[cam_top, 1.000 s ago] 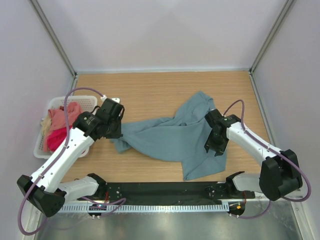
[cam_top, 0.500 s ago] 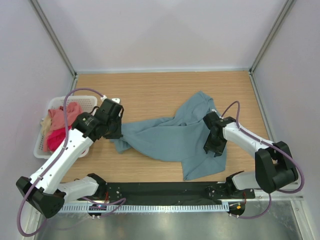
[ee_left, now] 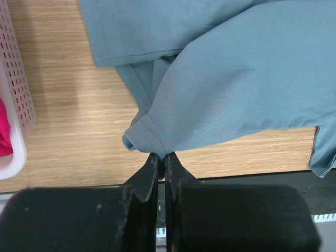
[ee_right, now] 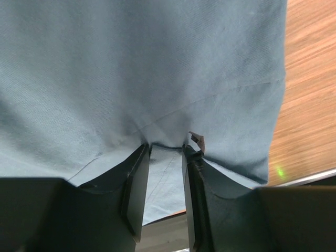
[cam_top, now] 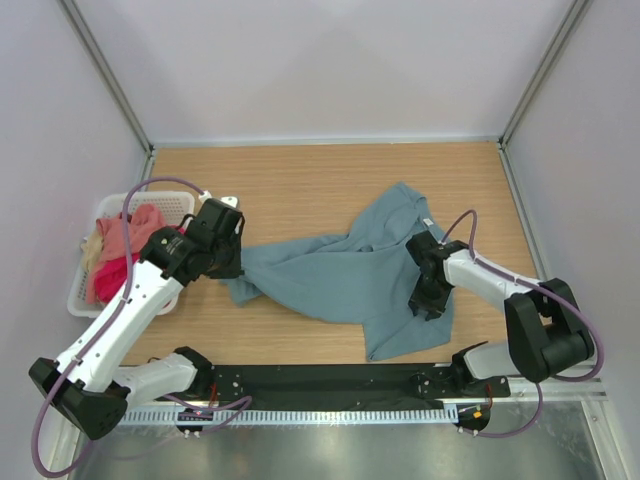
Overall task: Fold and stack the t-shirts
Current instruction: Flatten the tshirt out
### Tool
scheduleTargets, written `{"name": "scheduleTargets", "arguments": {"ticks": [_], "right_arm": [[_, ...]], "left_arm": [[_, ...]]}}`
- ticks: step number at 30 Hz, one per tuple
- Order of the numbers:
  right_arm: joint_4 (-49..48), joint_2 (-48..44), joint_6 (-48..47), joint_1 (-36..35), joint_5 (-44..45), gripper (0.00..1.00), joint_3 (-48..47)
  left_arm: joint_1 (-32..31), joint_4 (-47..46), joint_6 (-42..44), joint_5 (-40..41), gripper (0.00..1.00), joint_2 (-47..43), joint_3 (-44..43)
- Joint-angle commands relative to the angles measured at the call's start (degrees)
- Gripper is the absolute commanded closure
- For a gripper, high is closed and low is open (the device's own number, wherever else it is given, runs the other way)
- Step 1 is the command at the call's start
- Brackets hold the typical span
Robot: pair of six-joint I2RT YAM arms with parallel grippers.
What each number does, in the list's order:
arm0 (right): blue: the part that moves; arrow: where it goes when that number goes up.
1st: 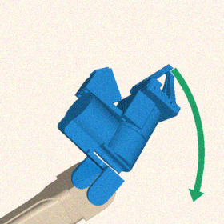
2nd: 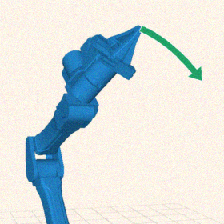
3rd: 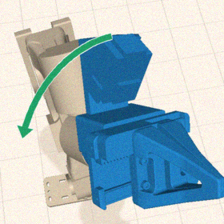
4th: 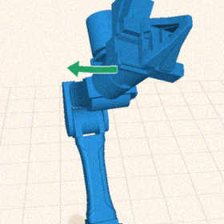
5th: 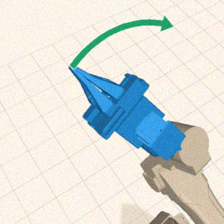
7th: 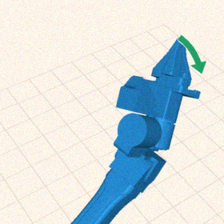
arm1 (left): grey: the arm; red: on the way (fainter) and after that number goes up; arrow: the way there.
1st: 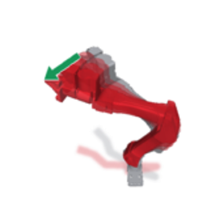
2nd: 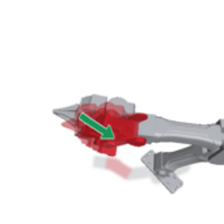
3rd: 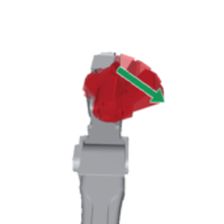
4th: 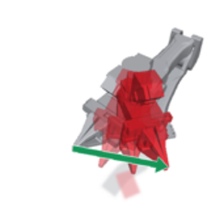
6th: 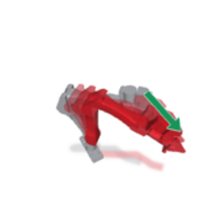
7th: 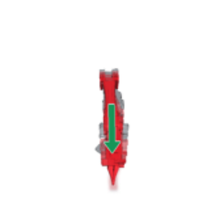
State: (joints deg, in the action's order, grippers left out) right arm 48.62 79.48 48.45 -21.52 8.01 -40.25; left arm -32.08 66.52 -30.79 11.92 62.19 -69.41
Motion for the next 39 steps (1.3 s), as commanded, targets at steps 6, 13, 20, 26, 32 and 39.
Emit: {"name": "scheduleTargets", "arguments": {"ticks": [6, 13, 20, 26, 32, 39], "right_arm": [[-0.4, -2.8, 0.2, 0.2, 0.4, 0.7, 1.8], [4.6, -4.9, -0.8, 0.2, 3.6, 0.73, -2.4], [4.6, -4.7, -0.9, 0.2, 2.5, 0.75, -3.0], [3.2, -4.3, -0.9, 0.2, 1.5, 0.86, -2.0], [1.1, -2.8, -1.2, 0.2, 0.3, 0.71, -0.5], [-0.5, -0.6, -1.2, 0.2, -0.5, 0.71, -0.1]], "left_arm": [[0.3, -0.4, 0.7, -0.8, 1.0, -1.2, -0.3], [0.3, -0.6, 0.5, -1.1, 1.0, -1.3, 0.2], [0.4, -1.3, 0.5, -2.0, 1.0, -0.9, 0.8], [0.4, -1.2, 0.6, -2.0, 1.0, -1.1, 1.0], [0.4, -1.4, 0.9, -2.1, 1.0, -1.0, 1.3], [0.4, -1.7, 0.9, -2.3, 1.0, -0.8, 1.2]]}}
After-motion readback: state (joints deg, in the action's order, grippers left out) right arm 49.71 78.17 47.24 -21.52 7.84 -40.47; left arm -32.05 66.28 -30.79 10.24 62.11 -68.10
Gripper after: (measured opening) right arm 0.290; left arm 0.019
